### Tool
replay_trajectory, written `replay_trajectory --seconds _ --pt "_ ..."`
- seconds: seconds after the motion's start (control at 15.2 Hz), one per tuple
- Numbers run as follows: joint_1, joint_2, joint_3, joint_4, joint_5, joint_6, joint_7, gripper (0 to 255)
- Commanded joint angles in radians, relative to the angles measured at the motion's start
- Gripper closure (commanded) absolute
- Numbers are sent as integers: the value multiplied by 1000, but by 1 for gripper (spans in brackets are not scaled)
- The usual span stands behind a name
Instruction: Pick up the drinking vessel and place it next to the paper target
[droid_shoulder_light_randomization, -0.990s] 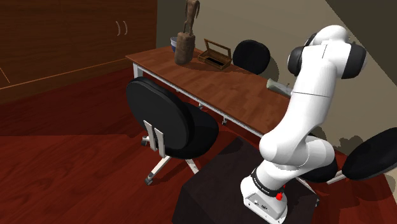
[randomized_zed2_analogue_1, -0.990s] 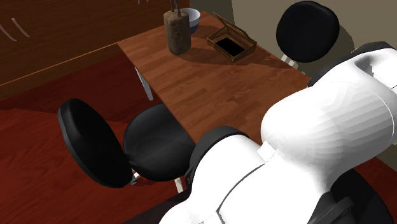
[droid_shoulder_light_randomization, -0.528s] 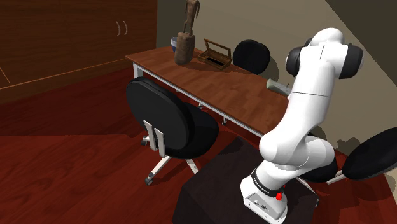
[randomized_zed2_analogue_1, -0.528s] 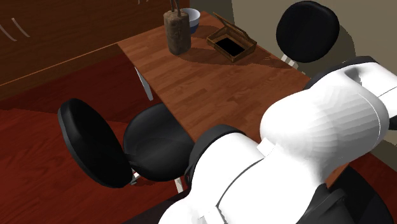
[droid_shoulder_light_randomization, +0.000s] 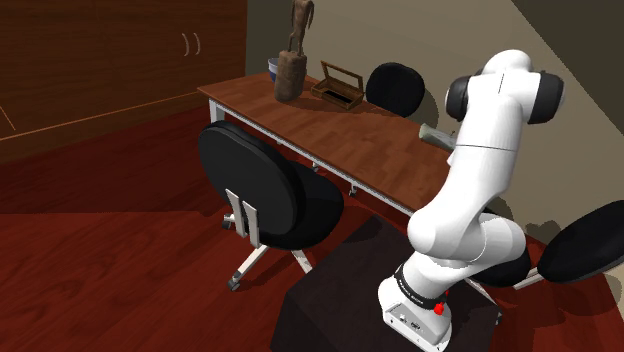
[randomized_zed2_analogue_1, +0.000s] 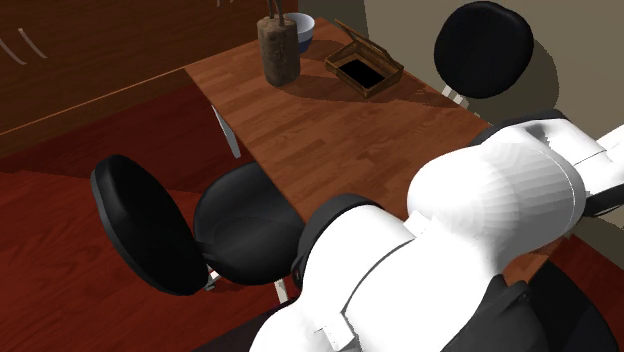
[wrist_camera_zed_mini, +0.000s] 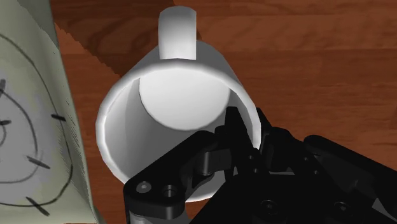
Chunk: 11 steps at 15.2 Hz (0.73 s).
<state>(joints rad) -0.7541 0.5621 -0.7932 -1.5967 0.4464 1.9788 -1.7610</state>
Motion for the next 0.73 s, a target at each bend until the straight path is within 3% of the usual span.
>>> replay_trajectory --seconds 0.0,0.59,0.66 --pt "-4 11 6 -9 10 19 -6 255" --pt "-5 16 9 -15 13 28 -9 255" --pt "-5 16 9 -15 13 28 -9 0"
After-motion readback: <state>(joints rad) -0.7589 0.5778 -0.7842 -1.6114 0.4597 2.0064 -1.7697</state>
